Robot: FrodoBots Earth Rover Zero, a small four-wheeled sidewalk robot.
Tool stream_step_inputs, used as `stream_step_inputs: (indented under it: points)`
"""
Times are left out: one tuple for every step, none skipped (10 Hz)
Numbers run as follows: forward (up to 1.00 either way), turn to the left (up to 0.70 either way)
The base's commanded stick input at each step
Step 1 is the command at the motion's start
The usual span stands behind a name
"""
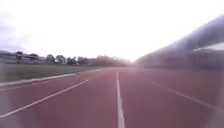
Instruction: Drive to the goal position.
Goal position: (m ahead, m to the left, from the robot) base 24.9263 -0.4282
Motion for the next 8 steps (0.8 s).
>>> stream_step_inputs:
  points:
    - [0.7,0.0]
    - [0.7,0.0]
    - [0.7,-0.1]
    - [0.7,-0.24]
    - [0.7,-0.26]
    - [0.7,-0.14]
    - [0.7,-0.05]
    - [0.7,0.0]
